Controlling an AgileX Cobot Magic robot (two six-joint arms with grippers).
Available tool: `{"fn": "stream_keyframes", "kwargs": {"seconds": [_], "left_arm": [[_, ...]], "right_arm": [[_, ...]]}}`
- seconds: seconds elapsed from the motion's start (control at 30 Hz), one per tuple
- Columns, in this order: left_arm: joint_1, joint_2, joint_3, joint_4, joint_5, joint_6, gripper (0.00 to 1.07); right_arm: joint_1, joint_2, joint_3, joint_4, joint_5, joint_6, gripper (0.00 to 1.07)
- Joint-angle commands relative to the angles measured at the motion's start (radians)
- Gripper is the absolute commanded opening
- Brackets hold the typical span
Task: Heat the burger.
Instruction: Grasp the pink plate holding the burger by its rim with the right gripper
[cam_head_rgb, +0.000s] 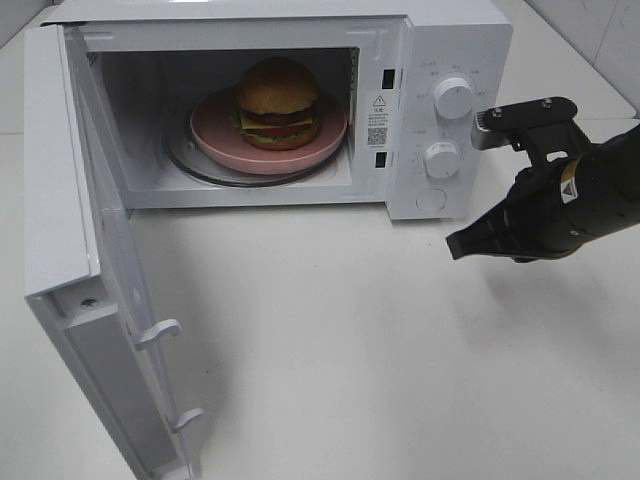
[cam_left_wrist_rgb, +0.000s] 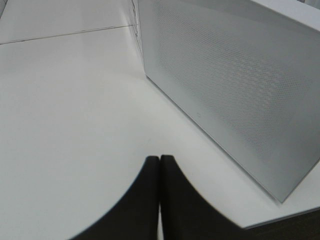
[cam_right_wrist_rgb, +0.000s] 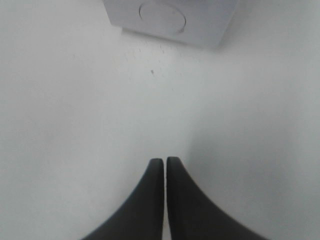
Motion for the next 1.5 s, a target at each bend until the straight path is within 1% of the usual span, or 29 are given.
{"fn": "stream_keyframes", "kwargs": {"seconds": [0.03,0.07,0.1,0.17,0.2,0.23,0.27,0.3,0.33,0.37,0.43,0.47,0.5,0.53,0.6,0.63,0.7,0.73,0.77,0.8,0.83,0.87,0.9,0.93,0.97,1.0,1.03,1.13,1.5], "left_arm": [[0.002,-0.011,0.003,-0.007,-0.016,0.003,0.00],[0.002,-0.011,0.003,-0.007,-0.016,0.003,0.00],[0.002,-0.011,0.003,-0.007,-0.016,0.003,0.00],[0.002,-0.011,0.003,-0.007,-0.016,0.003,0.00],[0.002,-0.011,0.003,-0.007,-0.016,0.003,0.00],[0.002,-0.011,0.003,-0.007,-0.016,0.003,0.00],[0.002,-0.011,0.003,-0.007,-0.016,0.003,0.00],[0.002,-0.011,0.003,-0.007,-0.016,0.003,0.00],[0.002,-0.011,0.003,-0.007,-0.016,0.003,0.00],[0.002,-0.011,0.003,-0.007,-0.016,0.003,0.00],[0.002,-0.011,0.003,-0.007,-0.016,0.003,0.00],[0.002,-0.011,0.003,-0.007,-0.016,0.003,0.00],[0.002,-0.011,0.003,-0.007,-0.016,0.003,0.00],[0.002,-0.011,0.003,-0.007,-0.016,0.003,0.00],[0.002,-0.011,0.003,-0.007,-0.016,0.003,0.00],[0.002,-0.011,0.003,-0.007,-0.016,0.003,0.00],[0.002,-0.011,0.003,-0.007,-0.016,0.003,0.00],[0.002,-0.011,0.003,-0.007,-0.016,0.003,0.00],[0.002,-0.011,0.003,-0.007,-0.016,0.003,0.00],[0.002,-0.011,0.003,-0.007,-0.016,0.003,0.00],[0.002,-0.011,0.003,-0.007,-0.016,0.003,0.00],[0.002,-0.011,0.003,-0.007,-0.016,0.003,0.00],[0.002,-0.011,0.003,-0.007,-0.016,0.003,0.00],[0.002,-0.011,0.003,-0.007,-0.016,0.003,0.00],[0.002,-0.011,0.003,-0.007,-0.016,0.003,0.00],[0.002,-0.011,0.003,-0.007,-0.016,0.003,0.00],[0.002,-0.011,0.003,-0.007,-0.016,0.003,0.00],[0.002,-0.011,0.003,-0.007,-0.016,0.003,0.00],[0.002,-0.011,0.003,-0.007,-0.016,0.003,0.00]], "right_arm": [[0.006,-0.015,-0.025,0.003,0.130,-0.038,0.03],[0.008,-0.016,-0.052,0.028,0.202,-0.043,0.03],[0.008,-0.016,-0.052,0.028,0.202,-0.043,0.03],[0.008,-0.016,-0.098,0.102,0.316,-0.078,0.03],[0.008,-0.016,-0.098,0.102,0.316,-0.078,0.03],[0.008,-0.016,-0.114,0.133,0.354,-0.102,0.04],[0.008,-0.016,-0.139,0.204,0.420,-0.159,0.04],[0.008,-0.016,-0.139,0.204,0.420,-0.159,0.04],[0.008,-0.016,-0.159,0.280,0.467,-0.237,0.05],[0.008,-0.016,-0.159,0.280,0.467,-0.237,0.05],[0.008,-0.016,-0.170,0.373,0.497,-0.330,0.07],[0.008,-0.016,-0.170,0.373,0.497,-0.330,0.07],[0.008,-0.016,-0.170,0.437,0.503,-0.404,0.08],[0.008,-0.016,-0.170,0.437,0.503,-0.404,0.08],[0.008,-0.016,-0.170,0.545,0.503,-0.520,0.13],[0.008,-0.016,-0.170,0.545,0.503,-0.520,0.13],[0.008,-0.016,-0.170,0.636,0.503,-0.636,0.22],[0.008,-0.016,-0.170,0.636,0.503,-0.636,0.22],[0.008,-0.016,-0.170,0.680,0.503,-0.690,0.30],[0.008,-0.016,-0.170,0.680,0.503,-0.690,0.30],[0.008,-0.016,-0.170,0.695,0.503,-0.710,0.36],[0.008,-0.016,-0.170,0.715,0.502,-0.738,0.46],[0.008,-0.016,-0.170,0.715,0.502,-0.738,0.46],[0.008,-0.016,-0.170,0.733,0.501,-0.762,0.57],[0.008,-0.016,-0.170,0.733,0.501,-0.762,0.57],[0.008,-0.015,-0.179,0.753,0.501,-0.788,0.65],[0.008,-0.013,-0.190,0.763,0.506,-0.805,0.68],[0.008,-0.013,-0.223,0.773,0.512,-0.834,0.72],[0.023,-0.012,-0.337,0.775,0.572,-0.956,0.72]]}}
